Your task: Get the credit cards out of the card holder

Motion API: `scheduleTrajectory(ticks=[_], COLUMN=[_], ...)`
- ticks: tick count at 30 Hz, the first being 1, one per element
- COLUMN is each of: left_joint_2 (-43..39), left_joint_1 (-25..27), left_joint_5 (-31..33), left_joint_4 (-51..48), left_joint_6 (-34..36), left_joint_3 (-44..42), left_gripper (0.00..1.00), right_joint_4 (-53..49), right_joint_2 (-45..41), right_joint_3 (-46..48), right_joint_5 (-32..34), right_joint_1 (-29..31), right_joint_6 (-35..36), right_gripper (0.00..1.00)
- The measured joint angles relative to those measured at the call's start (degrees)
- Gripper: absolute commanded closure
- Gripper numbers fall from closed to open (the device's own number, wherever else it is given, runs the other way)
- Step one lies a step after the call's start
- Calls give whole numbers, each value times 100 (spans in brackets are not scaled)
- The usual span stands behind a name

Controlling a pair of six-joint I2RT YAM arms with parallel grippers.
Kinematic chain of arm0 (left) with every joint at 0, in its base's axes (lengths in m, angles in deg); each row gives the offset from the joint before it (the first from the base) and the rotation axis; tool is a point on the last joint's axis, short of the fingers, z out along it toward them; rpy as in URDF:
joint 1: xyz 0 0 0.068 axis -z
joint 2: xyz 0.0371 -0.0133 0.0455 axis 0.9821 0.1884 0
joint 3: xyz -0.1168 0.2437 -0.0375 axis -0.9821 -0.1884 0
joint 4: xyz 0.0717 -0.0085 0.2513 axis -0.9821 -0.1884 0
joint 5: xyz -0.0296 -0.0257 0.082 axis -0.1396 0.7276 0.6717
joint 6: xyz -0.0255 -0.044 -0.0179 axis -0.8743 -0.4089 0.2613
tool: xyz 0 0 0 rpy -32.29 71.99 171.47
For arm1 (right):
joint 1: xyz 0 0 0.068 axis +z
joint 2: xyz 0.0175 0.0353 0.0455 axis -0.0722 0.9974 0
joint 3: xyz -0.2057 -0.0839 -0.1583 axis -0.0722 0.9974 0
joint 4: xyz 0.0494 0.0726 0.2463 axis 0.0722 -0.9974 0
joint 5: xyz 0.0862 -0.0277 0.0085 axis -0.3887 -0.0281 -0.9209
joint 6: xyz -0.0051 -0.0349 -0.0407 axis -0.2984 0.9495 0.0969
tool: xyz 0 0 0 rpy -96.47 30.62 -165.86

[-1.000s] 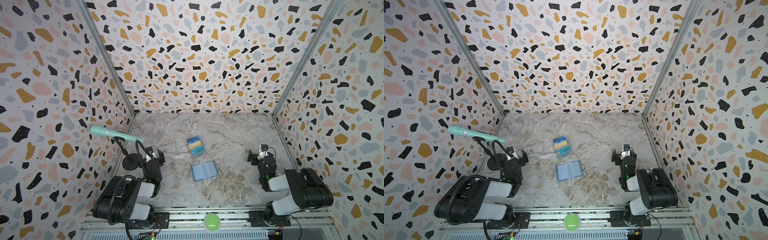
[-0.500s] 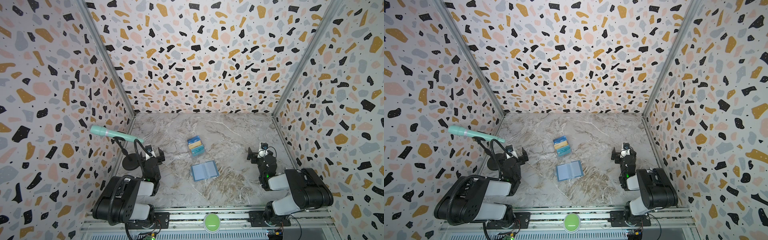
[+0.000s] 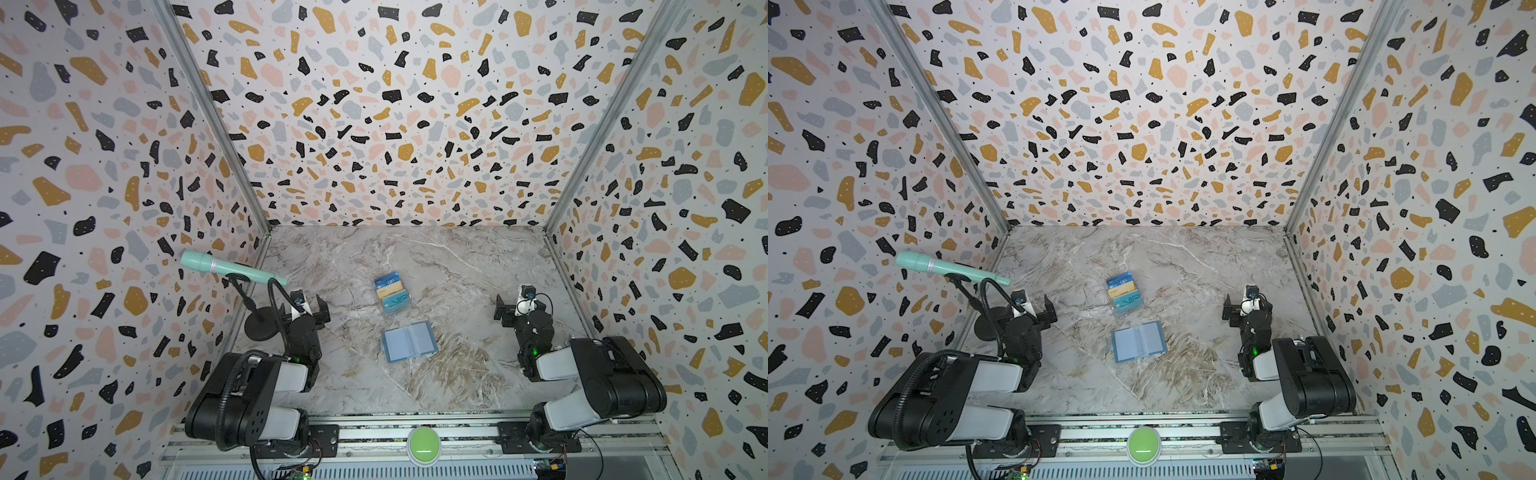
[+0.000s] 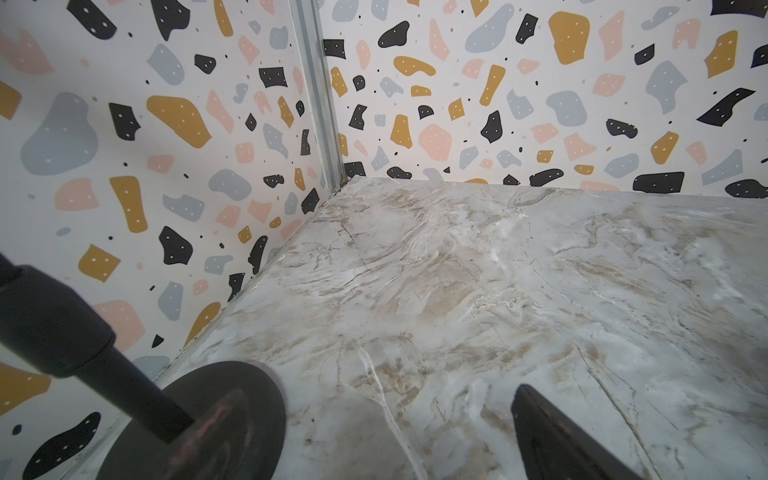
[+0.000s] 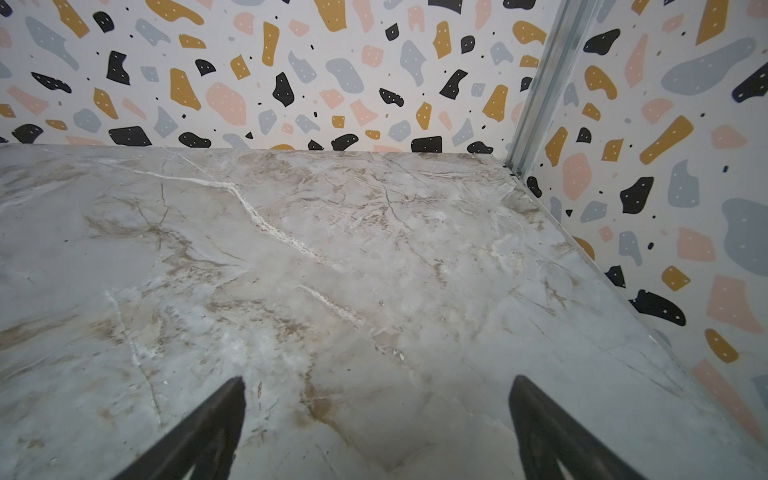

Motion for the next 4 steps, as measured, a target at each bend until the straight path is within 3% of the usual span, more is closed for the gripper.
scheduleTrajectory(ticks=[4], left_joint_2=[0], left_joint_1=[0], left_joint_5=[0], left_joint_4=[0], left_joint_6=[0], left_joint_3=[0], left_gripper=[0], right_joint_4=[-2], right_joint_2=[2], right_joint_3=[-35], right_joint_5=[2], right_joint_1=[4], right_joint_6=[26], right_gripper=[1])
